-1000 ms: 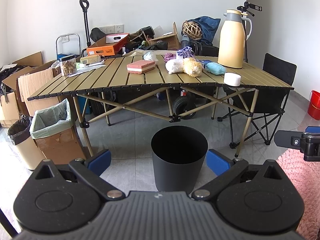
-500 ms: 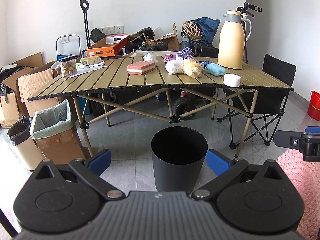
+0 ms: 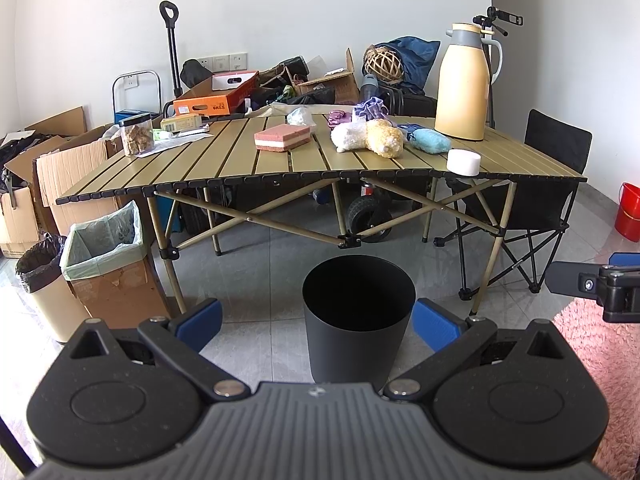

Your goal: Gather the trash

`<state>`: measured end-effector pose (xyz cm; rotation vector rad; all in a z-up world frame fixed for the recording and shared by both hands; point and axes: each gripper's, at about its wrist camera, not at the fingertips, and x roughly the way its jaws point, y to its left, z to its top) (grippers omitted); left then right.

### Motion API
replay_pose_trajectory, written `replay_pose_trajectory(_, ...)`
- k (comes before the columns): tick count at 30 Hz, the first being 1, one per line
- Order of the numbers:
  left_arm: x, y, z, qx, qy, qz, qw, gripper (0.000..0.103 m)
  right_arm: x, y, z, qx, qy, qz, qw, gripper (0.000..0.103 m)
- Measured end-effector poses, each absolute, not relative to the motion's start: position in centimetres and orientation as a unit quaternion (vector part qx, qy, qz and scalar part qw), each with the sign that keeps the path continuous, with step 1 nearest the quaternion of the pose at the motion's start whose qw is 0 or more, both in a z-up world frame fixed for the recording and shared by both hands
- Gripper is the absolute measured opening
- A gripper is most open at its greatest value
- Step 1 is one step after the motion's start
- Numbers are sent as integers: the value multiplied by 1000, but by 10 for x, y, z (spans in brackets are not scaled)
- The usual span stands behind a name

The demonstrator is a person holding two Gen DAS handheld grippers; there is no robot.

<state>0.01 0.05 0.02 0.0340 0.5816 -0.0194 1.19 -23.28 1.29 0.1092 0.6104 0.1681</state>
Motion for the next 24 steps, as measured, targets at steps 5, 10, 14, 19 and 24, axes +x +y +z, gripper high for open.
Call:
replay_pose_trajectory(5, 0, 0, 0, 17, 286, -10, 958, 103, 12, -232, 13, 53, 300, 82, 949, 103)
replay_pose_trajectory(10, 0, 0, 0, 17, 286, -10, 958, 103, 12, -232, 12, 53, 300, 83, 949, 103)
replay_pose_trajectory(14, 0, 1, 0, 16, 286, -10, 958, 103, 12, -232, 13, 53, 300, 82, 949, 103)
replay_pose_trajectory(19, 1, 0, 0, 17, 285, -10, 958, 103, 12, -232, 12, 52, 301, 82, 949, 103)
replay_pose_trajectory(24, 0, 2, 0, 16, 282, -7, 959, 103, 13, -232, 14, 49, 301, 80, 949, 103)
